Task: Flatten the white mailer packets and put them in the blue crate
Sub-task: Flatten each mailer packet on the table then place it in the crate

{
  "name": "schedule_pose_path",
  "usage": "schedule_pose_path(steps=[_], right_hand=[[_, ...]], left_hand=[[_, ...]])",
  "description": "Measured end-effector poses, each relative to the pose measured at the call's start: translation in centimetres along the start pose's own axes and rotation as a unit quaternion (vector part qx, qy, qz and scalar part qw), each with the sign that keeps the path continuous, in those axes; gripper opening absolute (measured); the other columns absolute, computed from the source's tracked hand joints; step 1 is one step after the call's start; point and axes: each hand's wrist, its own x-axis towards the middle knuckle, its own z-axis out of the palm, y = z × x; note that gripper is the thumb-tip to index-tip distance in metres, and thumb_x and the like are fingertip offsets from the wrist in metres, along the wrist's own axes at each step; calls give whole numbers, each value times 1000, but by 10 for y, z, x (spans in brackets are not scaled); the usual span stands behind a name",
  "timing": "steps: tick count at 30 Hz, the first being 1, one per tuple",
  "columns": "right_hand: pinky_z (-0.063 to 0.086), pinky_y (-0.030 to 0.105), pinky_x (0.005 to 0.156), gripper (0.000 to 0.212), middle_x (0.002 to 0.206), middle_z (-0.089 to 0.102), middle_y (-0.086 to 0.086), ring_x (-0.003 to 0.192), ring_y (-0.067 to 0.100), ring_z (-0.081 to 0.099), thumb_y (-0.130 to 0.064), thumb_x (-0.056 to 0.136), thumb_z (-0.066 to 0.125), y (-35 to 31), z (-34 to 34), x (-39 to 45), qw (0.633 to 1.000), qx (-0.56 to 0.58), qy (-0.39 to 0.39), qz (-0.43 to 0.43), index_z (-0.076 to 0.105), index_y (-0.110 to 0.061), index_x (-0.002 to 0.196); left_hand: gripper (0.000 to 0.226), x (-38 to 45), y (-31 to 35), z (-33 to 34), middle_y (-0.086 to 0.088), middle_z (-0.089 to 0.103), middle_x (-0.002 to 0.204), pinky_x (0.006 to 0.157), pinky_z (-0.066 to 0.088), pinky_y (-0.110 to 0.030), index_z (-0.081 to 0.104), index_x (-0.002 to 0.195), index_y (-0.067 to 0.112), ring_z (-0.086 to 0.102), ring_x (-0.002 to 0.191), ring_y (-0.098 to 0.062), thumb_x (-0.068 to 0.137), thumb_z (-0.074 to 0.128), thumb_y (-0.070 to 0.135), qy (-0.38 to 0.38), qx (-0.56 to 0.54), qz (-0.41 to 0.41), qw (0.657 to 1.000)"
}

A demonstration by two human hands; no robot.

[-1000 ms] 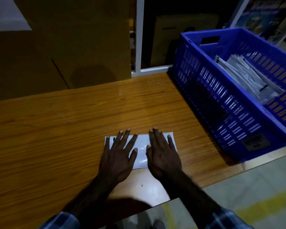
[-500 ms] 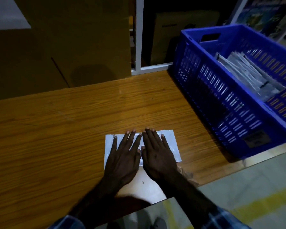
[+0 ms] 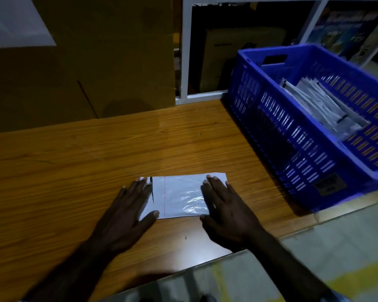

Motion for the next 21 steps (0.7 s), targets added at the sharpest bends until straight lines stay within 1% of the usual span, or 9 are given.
schedule_pose_path(steps=[2,4,7,9,11,13,15,18,21], right_hand=[[8,38,124,78,165,9,5,153,17,1,-51,94,38,-5,3,0,999,16,-21,-20,15,-13,158],[19,40,122,70,163,21,8,151,23,15,-49,97,39,-6,6,2,1000,25,-5,-15,25,-13,155],[41,39,109,55,152,43,10,140,29,41,-45,100,45,-6,5,9,999,-10,34,-21,46,-14,144],[50,38,98,49,145,52,8,133,28,49,-47,101,44,-8,1,13,998,-17,60,-12,53,-15,138],[54,39,90,46,140,57,7,129,27,54,-46,102,44,-12,-5,16,996,-2,86,-2,56,-16,135],[55,38,86,45,136,60,6,124,25,57,-46,101,47,-11,-12,17,995,8,96,-9,58,-16,133],[56,37,80,48,133,62,7,120,25,60,-47,98,52,-5,-17,15,996,0,89,-34,59,-15,133],[59,37,71,46,126,66,11,108,29,67,-35,89,60,7,-21,12,993,-19,77,-83,63,-12,128],[58,35,74,52,121,69,7,103,26,69,-24,75,79,8,-35,8,994,-1,79,-76,66,-15,124]], left_hand=[[78,-2,7,6,15,-5,160,117,-10,-20,9,154,33,-11,146,2,90,26,74,-5,-9,26,1000],[81,-3,10,13,13,-1,160,118,-7,-21,14,154,33,-5,148,-2,88,21,79,-8,-4,32,999],[82,1,9,18,8,6,161,120,2,-28,22,154,29,3,149,-10,88,23,78,1,6,33,999],[75,5,12,14,2,22,159,120,16,-34,33,151,26,17,148,-16,91,28,71,22,21,49,998],[61,10,13,9,-5,47,148,114,29,-34,50,142,21,39,139,-23,98,31,57,51,34,72,995],[41,15,11,4,-6,60,134,107,42,-36,60,133,19,54,126,-26,96,49,34,92,25,78,992],[46,19,13,-1,-4,65,127,102,46,-38,64,127,20,59,120,-26,83,71,12,119,10,58,991],[57,19,17,-11,-3,65,127,101,45,-33,65,126,20,60,118,-24,74,80,5,141,11,48,989],[56,18,26,-18,-5,65,127,98,48,-35,67,124,20,61,116,-24,73,81,5,164,-10,46,985]])
